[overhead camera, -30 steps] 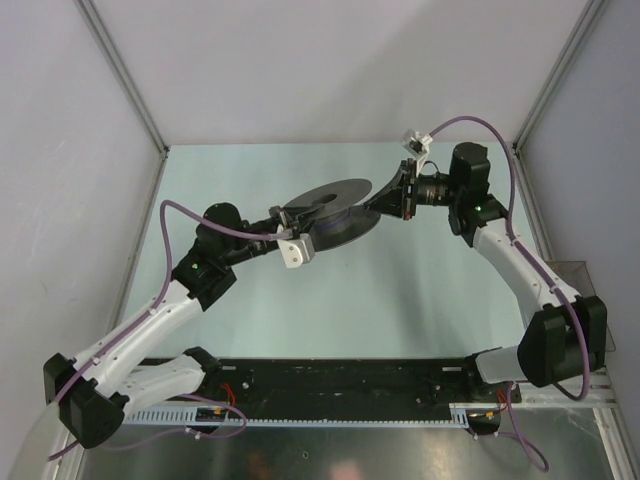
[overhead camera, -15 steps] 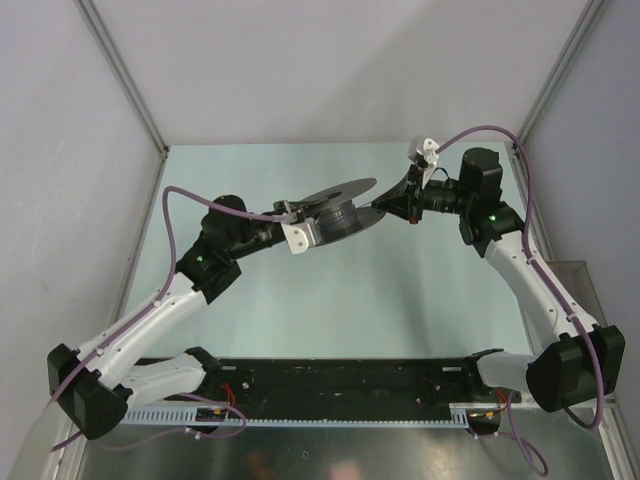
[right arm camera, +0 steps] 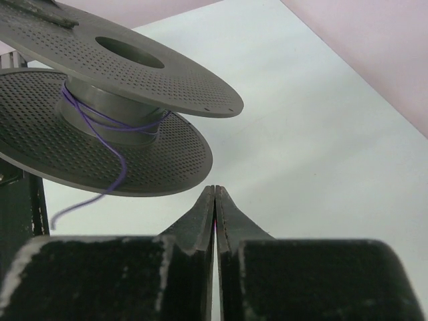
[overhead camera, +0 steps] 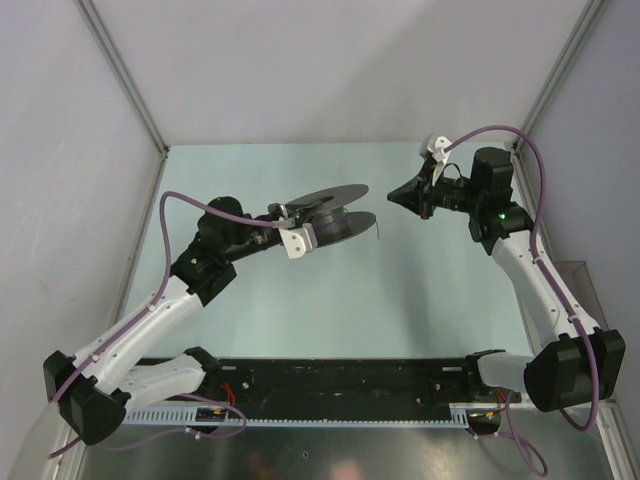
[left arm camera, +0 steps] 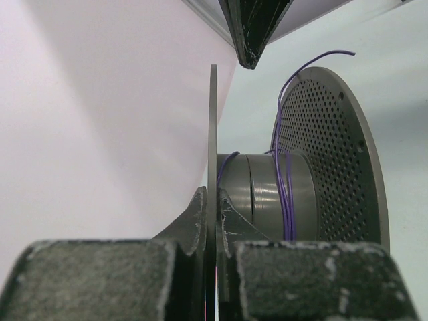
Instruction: Wrap the cables
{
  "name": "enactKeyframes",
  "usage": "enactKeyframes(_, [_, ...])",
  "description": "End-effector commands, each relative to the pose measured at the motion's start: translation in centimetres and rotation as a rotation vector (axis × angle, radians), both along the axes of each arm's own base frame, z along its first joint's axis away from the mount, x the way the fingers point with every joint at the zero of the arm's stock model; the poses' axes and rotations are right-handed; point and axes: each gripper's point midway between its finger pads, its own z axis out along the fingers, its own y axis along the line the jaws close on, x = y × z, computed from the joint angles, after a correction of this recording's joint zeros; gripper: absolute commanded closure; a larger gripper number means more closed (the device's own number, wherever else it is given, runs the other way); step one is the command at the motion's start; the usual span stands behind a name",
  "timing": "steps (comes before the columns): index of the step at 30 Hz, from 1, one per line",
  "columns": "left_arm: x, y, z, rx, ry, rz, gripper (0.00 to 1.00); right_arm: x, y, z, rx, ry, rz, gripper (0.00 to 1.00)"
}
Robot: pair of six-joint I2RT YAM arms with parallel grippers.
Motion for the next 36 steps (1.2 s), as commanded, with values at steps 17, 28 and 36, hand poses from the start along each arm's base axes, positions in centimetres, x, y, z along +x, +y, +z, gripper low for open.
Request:
enactKeyframes(17, [0.3, 0.7, 3.1, -0.028, -0.161, 0.034, 1.00, -7.4, 1.4, 2.3, 0.133, 0.348, 0.021, 0.33])
enactKeyframes(28, [5.9, 2.0, 6.6, -0.224, 0.064, 0.336, 1.00, -4.3, -1.2, 0.0, 0.089, 0.233, -0.172, 0.20])
enactKeyframes(36, [7.4, 2.1, 8.9, -0.401, 0.253, 0.427, 1.00, -0.6, -5.0, -2.6, -0.001, 0.050, -0.394, 0.01])
